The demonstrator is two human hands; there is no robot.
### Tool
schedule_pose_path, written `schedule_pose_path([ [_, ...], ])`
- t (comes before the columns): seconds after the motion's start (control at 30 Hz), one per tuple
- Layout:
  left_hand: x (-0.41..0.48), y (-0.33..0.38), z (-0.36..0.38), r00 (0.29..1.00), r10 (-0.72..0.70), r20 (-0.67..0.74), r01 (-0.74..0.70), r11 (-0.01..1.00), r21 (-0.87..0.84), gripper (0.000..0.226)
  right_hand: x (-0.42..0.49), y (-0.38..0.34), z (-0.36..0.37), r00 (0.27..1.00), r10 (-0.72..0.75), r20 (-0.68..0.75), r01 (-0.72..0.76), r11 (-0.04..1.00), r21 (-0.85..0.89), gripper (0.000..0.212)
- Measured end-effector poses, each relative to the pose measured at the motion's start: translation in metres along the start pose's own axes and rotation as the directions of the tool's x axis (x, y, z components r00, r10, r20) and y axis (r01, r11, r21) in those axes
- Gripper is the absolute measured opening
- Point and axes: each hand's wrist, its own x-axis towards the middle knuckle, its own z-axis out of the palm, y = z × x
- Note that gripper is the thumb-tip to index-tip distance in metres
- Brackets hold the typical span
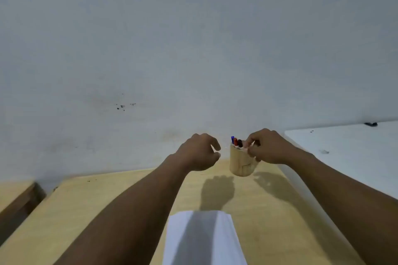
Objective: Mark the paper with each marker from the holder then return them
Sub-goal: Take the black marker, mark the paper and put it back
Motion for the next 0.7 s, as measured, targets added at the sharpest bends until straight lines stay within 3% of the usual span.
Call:
schedule_pose_path([
  [0.3, 0.094, 0.009, 0.049, 0.992, 0.127, -0.027, -0.123, 0.988, 0.095, 0.037, 0.067, 0.056, 0.009, 0.995, 0.095, -0.009, -0.094, 0.995, 0.035, 0.010],
  [0.47, 0.109, 0.018, 0.063, 0.980, 0.193, -0.051, -0.184, 0.974, 0.132, 0.025, 0.077, 0.072, 0.014, 0.995, 0.094, -0.017, -0.093, 0.995, 0.030, 0.009],
  [0.7, 0.097, 0.024, 0.045, 0.982, 0.122, -0.147, -0.128, 0.991, -0.033, 0.015, 0.058, 0.062, 0.003, 0.995, 0.093, -0.027, -0.091, 0.992, 0.087, 0.009],
])
